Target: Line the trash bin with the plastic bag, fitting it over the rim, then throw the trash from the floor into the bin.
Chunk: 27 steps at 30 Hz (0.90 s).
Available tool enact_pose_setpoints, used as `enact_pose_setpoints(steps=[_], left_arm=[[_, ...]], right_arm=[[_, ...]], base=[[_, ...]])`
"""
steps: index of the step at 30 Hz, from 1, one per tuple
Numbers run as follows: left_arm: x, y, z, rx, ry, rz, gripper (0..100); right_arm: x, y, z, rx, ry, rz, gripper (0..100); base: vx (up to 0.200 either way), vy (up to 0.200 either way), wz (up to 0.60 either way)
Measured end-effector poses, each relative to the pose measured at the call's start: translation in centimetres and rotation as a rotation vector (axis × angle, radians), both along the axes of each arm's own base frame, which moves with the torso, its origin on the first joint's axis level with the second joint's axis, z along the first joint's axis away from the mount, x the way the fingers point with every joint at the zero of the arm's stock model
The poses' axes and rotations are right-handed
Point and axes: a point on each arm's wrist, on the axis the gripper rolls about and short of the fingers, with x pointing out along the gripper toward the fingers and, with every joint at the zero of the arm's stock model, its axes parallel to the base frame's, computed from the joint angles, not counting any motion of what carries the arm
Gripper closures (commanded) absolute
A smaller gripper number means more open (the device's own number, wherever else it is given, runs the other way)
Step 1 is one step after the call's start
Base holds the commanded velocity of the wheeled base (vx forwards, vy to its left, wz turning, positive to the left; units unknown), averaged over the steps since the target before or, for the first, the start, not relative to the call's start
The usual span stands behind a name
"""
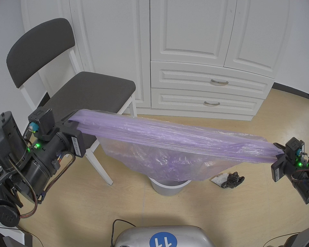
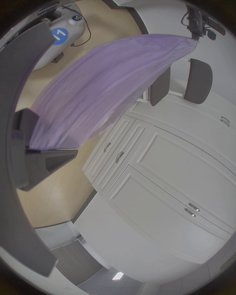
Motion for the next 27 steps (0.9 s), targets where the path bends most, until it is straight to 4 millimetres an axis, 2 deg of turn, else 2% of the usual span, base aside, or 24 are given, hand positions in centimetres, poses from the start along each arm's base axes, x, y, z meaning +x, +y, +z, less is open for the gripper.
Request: enact_pose_setpoints(steps=[20, 27], left_arm=[[0.6, -3.2, -1.8, -0.002, 0.003, -0.103, 100], [0.8, -3.8, -1.7, -0.048, -0.017, -0.12, 100]], right_arm=[[0.3, 1.1, -0.5, -0.003, 0.024, 0.059, 100], [0.2, 1.7, -0.7, -0.003, 0.032, 0.092, 100]], base=[[0.0, 0.0, 0.0], [0.0, 0.0, 0.0]])
